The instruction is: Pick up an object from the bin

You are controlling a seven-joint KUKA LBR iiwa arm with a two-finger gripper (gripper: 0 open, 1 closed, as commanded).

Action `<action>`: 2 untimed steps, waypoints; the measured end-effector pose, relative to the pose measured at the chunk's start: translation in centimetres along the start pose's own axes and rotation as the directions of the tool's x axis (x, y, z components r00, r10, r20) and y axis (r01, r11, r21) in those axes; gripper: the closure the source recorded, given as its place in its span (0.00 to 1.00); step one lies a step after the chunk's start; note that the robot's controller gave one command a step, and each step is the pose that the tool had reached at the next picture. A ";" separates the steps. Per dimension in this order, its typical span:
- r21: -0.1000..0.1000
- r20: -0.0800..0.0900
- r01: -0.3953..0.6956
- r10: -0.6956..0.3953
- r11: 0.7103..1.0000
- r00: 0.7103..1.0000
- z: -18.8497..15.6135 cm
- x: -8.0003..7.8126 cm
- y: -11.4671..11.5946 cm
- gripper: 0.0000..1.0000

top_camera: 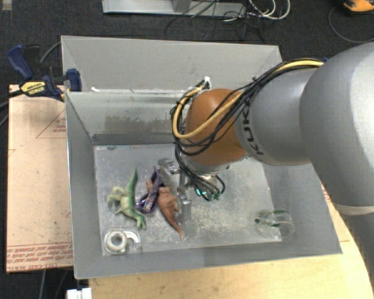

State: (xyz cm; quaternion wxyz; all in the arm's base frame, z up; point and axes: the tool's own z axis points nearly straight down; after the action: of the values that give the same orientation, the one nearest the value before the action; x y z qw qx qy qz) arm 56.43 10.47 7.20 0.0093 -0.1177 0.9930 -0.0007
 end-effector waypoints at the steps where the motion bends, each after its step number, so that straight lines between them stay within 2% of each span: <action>1: -0.003 0.008 0.090 -0.090 0.996 0.996 0.0 -0.4 3.6 0.00; 2: 0.000 0.005 0.265 -0.265 0.964 0.964 0.1 -3.4 4.4 0.00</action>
Offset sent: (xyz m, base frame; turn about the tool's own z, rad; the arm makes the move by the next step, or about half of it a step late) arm 0.0239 0.0509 -0.0020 -0.2861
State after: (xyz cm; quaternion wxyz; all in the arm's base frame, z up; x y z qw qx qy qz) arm 58.71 15.53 7.11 0.0117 -0.2496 0.9683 -0.0014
